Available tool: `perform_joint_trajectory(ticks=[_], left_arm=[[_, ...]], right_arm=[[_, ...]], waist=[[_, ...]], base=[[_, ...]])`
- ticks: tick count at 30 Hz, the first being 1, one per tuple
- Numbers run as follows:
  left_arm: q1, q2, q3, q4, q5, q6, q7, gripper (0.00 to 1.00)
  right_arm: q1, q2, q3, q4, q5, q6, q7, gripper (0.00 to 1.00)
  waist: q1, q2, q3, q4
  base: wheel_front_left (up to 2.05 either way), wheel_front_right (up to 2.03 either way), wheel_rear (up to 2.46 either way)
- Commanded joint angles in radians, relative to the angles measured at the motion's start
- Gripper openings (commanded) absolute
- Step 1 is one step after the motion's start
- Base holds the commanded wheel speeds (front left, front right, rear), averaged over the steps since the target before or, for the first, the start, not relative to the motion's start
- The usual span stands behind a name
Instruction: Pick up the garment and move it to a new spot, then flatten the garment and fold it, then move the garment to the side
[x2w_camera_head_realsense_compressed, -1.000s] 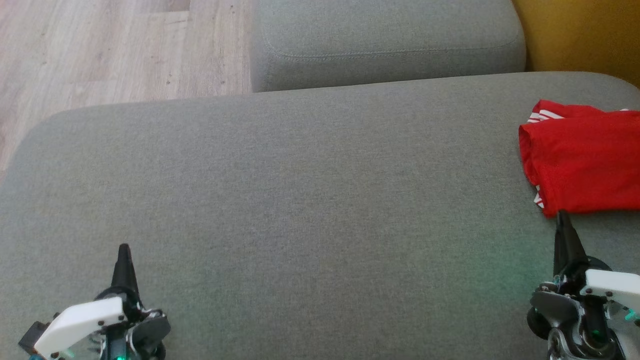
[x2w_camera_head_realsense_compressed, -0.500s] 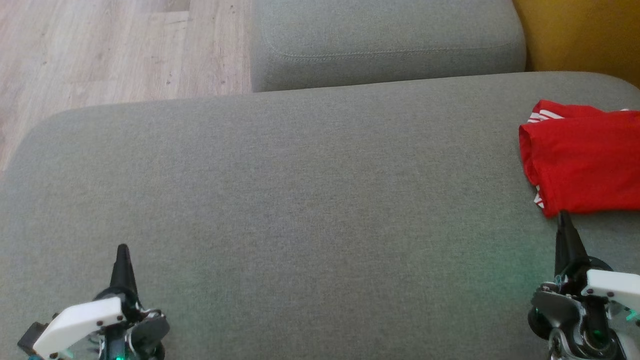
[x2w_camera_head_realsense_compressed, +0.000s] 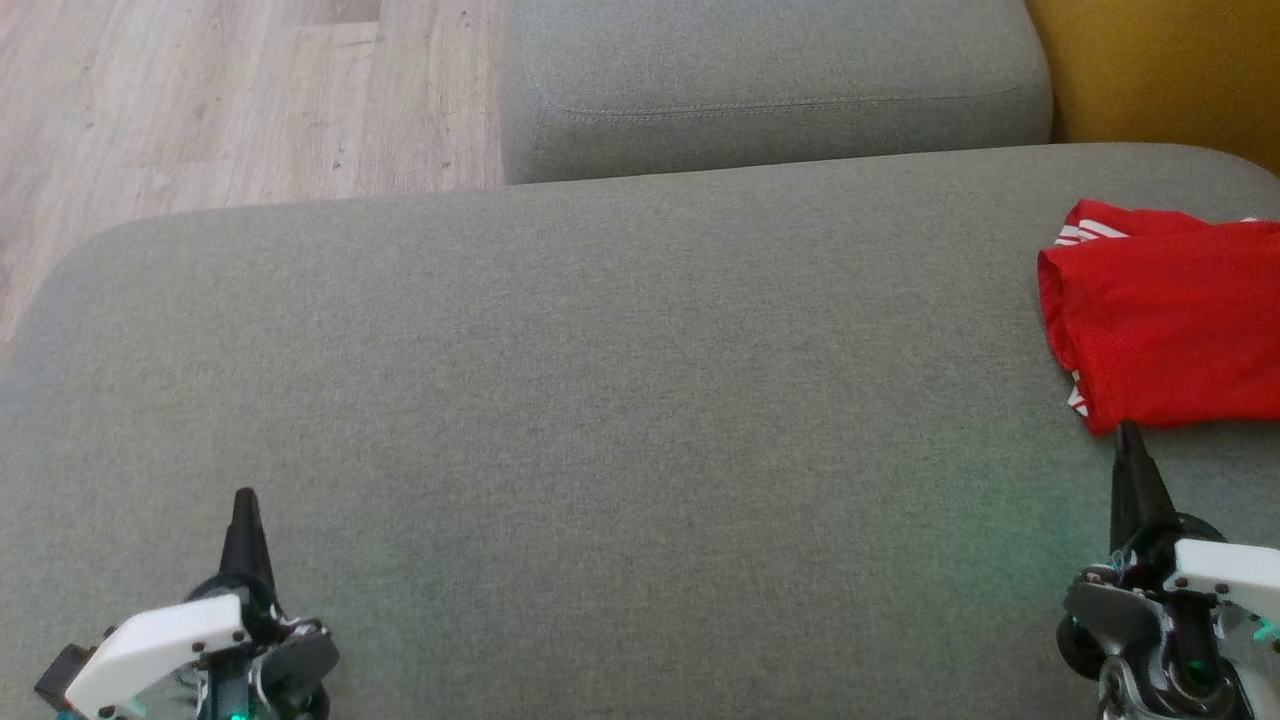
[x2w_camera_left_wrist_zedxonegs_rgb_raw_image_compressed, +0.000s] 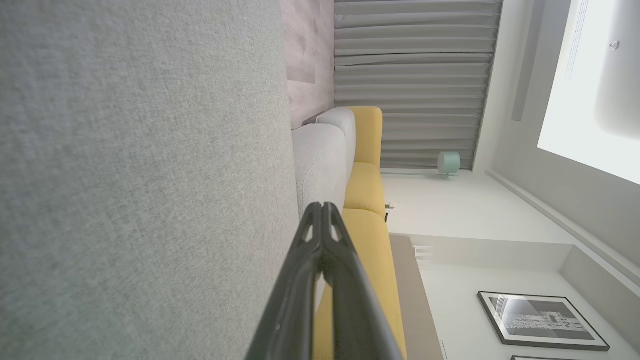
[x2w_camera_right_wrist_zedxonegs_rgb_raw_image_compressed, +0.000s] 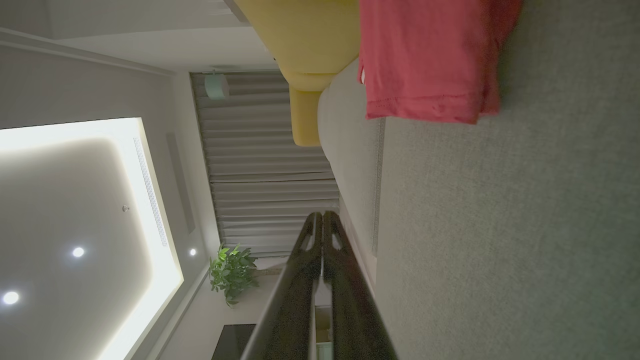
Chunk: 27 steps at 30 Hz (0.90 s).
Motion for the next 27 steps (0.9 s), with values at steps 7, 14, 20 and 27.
perform_joint_trajectory(ticks=[7, 14, 20, 27], left_arm=[[-0.051, 0.007, 0.038, -0.027, 0.009, -0.007, 0.007, 0.00], [-0.051, 0.006, 0.040, -0.027, 0.011, -0.007, 0.009, 0.00], [-0.052, 0.005, 0.041, -0.027, 0.012, -0.007, 0.010, 0.00], [-0.052, 0.004, 0.043, -0.027, 0.014, -0.007, 0.011, 0.00]], right_arm=[[-0.053, -0.007, 0.015, -0.032, -0.004, -0.001, 0.007, 0.00], [-0.053, -0.006, 0.013, -0.032, -0.006, -0.001, 0.009, 0.00], [-0.053, -0.005, 0.012, -0.032, -0.007, -0.001, 0.010, 0.00], [-0.054, -0.004, 0.010, -0.032, -0.009, -0.001, 0.011, 0.00]], waist=[[0.0000, -0.0001, 0.000, 0.000], [0.0000, -0.0001, 0.000, 0.000], [0.0000, -0.0001, 0.000, 0.000], [0.0000, -0.0001, 0.000, 0.000]], base=[[0.00, 0.00, 0.00], [0.00, 0.00, 0.00], [0.00, 0.00, 0.00], [0.00, 0.00, 0.00]])
